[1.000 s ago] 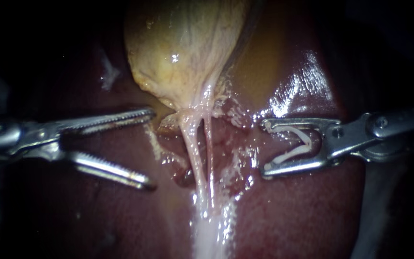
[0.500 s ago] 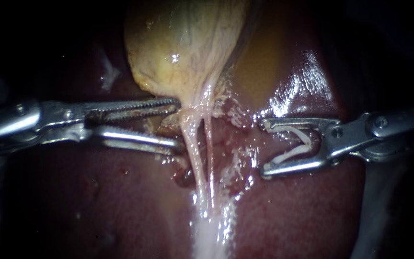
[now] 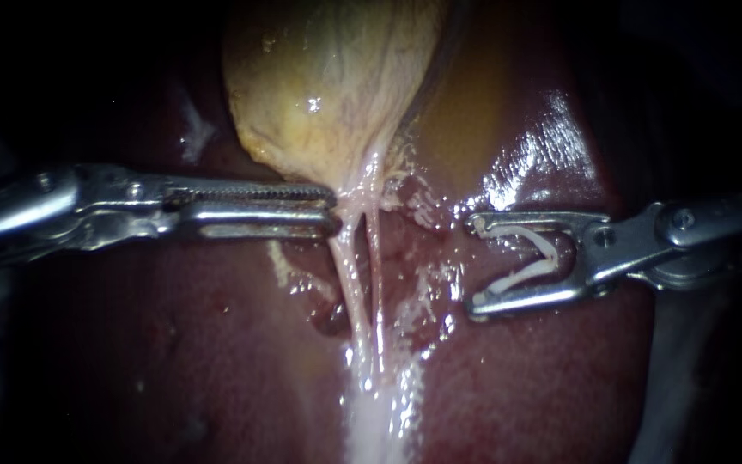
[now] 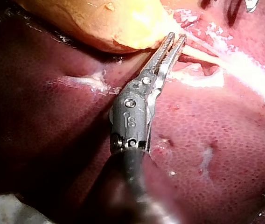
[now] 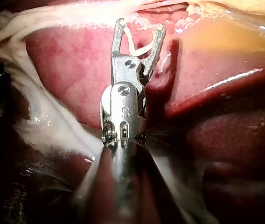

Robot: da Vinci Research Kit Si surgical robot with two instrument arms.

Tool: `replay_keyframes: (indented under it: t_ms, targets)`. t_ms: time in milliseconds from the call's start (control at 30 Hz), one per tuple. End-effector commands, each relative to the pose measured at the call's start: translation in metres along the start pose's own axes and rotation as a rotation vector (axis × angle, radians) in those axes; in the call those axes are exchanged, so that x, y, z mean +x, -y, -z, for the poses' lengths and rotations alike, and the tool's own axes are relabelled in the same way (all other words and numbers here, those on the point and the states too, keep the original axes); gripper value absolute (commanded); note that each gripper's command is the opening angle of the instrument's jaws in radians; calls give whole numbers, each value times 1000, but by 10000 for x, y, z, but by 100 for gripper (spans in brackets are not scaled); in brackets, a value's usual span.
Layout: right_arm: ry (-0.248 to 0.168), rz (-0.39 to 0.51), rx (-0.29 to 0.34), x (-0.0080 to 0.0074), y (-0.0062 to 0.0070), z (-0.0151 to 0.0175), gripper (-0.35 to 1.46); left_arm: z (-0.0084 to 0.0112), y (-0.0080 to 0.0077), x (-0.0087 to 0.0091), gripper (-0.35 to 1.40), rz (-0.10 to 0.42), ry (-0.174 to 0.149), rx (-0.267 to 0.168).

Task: Grabbing gallbladder

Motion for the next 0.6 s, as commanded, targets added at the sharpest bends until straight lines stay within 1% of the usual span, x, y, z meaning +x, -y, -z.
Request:
replay_keyframes:
  t_ms: [33, 200, 267, 300, 333, 400, 600]
  targets:
    - [0, 0, 0, 0, 0, 0, 50, 1, 1, -1, -2, -1, 6, 1]
    - [0, 0, 0, 1, 0, 0, 50, 1, 3, -4, 0, -5, 38, 6]
    - [0, 0, 0, 1, 0, 1, 50, 1, 4, -6, -3, -8, 50, 8]
    - [0, 0, 0, 1, 0, 1, 50, 2, 5, -7, -10, -9, 58, 12]
    - [3, 0, 1, 1, 0, 1, 50, 3, 5, -7, -22, -4, 62, 6]
    - [3, 0, 1, 1, 0, 1, 50, 5, 4, -6, -35, 3, 73, -5]
    - [3, 0, 1, 1, 1, 1, 49, 10, 1, -2, -35, 22, 86, -6]
